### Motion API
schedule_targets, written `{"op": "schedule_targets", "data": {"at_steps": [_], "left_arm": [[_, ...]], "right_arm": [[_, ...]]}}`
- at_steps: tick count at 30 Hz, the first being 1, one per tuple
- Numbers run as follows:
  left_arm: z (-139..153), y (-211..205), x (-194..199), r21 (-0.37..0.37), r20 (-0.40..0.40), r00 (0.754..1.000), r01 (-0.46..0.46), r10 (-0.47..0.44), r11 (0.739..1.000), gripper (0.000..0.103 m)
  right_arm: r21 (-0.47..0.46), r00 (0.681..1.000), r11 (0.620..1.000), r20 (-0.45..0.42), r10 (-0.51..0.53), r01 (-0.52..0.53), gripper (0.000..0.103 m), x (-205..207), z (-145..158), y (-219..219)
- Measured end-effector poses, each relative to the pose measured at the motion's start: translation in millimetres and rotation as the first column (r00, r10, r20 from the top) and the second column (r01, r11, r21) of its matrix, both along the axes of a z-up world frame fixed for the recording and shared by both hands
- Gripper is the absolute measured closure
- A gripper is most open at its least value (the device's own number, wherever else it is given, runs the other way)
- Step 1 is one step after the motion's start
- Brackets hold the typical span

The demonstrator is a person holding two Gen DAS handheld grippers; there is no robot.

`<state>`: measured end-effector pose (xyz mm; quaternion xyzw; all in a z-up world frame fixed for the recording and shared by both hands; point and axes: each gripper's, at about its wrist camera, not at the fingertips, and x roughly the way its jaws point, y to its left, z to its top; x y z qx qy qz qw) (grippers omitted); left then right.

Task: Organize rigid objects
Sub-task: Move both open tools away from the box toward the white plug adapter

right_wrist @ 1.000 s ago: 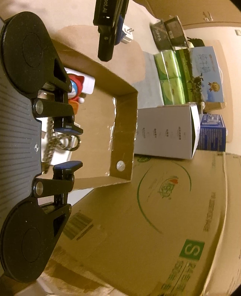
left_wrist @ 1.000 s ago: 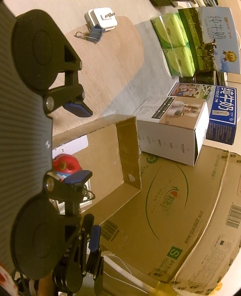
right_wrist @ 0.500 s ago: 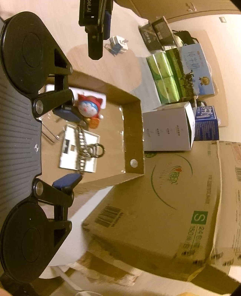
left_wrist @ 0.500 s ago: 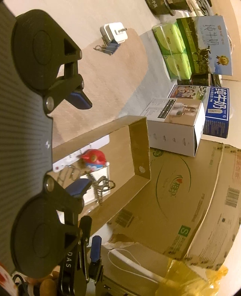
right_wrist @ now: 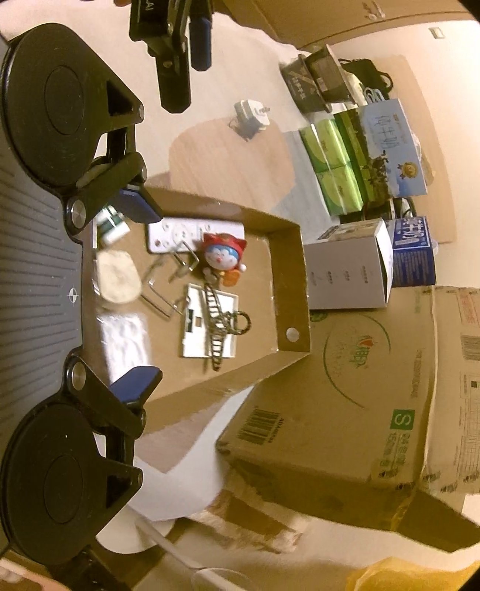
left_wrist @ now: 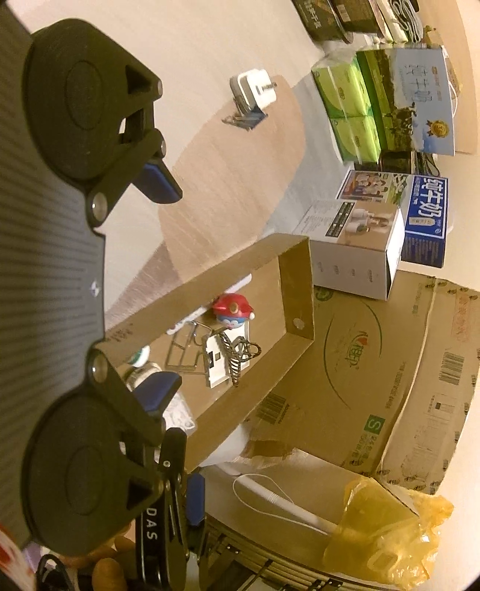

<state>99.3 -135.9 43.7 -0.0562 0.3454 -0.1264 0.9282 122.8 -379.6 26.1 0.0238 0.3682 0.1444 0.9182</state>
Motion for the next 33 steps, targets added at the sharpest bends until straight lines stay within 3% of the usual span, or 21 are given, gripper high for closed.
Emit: {"op": "schedule_targets", "data": {"at_steps": [6,33], "left_arm": [[3,19,-23,0.014,0.016,1.000,-0.014,0.013,1.000,0.001],[-6,89,-90,0.054,0.012,0.994,-0.106,0.106,0.993,0.001]], "right_arm": [[0.001,1.000,1.000,-0.001,-0.022,0.022,0.016,-28,6,14],[0.084,0.997,0.995,-0.041,-0.059,0.062,0.015,-97,-6,65]]}}
